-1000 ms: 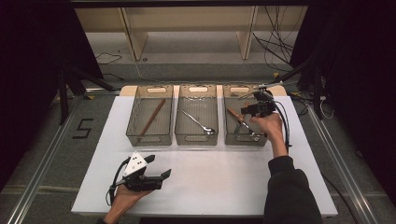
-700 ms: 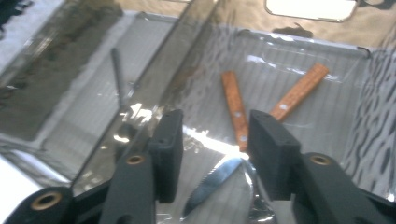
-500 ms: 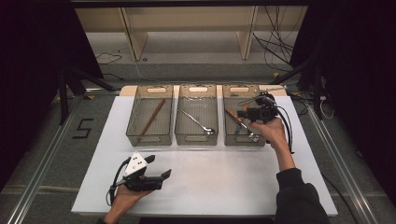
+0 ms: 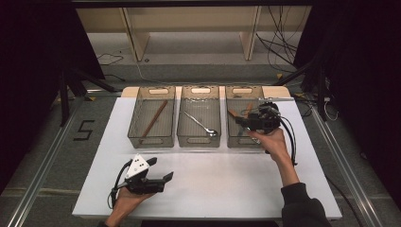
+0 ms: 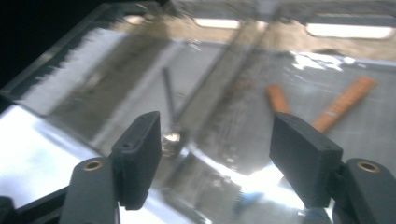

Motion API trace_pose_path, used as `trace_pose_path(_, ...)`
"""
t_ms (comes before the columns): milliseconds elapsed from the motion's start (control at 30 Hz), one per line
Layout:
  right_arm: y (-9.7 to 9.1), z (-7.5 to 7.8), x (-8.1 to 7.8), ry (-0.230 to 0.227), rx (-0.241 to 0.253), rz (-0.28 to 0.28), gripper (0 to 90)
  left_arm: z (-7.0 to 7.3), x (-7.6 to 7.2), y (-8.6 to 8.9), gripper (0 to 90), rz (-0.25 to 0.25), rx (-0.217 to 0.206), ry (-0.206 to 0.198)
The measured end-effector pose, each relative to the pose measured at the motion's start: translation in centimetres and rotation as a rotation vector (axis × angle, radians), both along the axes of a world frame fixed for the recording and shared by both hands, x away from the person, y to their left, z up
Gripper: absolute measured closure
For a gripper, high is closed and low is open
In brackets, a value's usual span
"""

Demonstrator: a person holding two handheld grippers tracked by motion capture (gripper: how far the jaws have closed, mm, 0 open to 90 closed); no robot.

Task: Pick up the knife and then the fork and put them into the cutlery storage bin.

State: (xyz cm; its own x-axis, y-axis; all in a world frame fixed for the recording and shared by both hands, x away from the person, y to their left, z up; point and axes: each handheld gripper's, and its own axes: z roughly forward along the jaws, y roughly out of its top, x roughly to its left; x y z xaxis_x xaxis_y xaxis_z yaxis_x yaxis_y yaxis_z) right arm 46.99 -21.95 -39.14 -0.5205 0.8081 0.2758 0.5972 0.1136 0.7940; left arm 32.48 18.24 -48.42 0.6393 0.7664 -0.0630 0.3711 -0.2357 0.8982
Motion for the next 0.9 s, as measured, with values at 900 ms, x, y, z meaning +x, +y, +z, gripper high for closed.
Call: trace_pose_path(900,2.2,-2.7,-7.9,-0.208,0.069,0.179,25.5,0.0,-0.2,-0.2,16.4,-0.008,0.004,0.001)
